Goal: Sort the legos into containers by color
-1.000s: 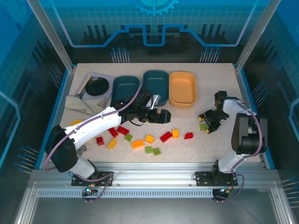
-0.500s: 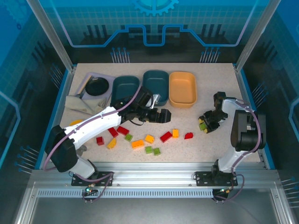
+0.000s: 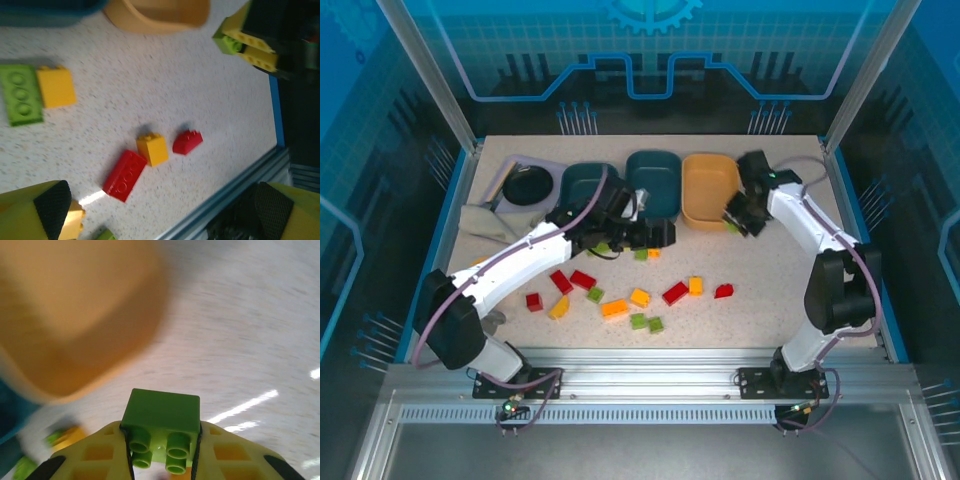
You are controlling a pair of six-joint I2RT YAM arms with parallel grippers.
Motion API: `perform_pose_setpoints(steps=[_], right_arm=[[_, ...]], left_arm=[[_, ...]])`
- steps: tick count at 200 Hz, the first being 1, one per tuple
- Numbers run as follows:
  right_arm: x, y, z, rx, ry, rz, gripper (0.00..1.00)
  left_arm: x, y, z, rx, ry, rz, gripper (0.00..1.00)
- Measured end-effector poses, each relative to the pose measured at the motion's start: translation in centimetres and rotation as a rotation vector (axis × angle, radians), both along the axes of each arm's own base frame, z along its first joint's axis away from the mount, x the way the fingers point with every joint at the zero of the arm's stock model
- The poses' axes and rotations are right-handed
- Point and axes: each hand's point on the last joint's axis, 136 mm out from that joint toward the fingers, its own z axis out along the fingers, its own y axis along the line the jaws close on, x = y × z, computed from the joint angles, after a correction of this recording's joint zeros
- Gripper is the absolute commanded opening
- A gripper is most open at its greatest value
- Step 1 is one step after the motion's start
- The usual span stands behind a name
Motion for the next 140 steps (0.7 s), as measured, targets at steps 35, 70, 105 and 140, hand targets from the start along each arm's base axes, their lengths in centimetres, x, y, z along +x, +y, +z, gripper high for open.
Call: perform_pose_setpoints(steps=[35, 70, 105, 140], right_arm=[[4.4, 3.4, 2.7, -0.024, -0.097, 0.12, 0.27], [8.1, 4.2, -2.5, -0.072, 0.001, 0.164, 0.28], [9.7, 4.2, -7.0, -0.09, 0.105, 0.179, 0.35], [10.8, 3.2, -8.9, -0.083, 0.161, 0.176, 0.51]], left_arm=[[2.6, 3.4, 1.6, -0.044, -0.004, 0.153, 0.99], [4.4, 5.4, 2.7, -0.073, -0.004, 0.256, 0.99], [5.1, 6.9, 3.4, -0.076, -0.01, 0.32, 0.99], [4.6, 8.1, 3.5, -0.047, -0.006, 0.362, 0.99]])
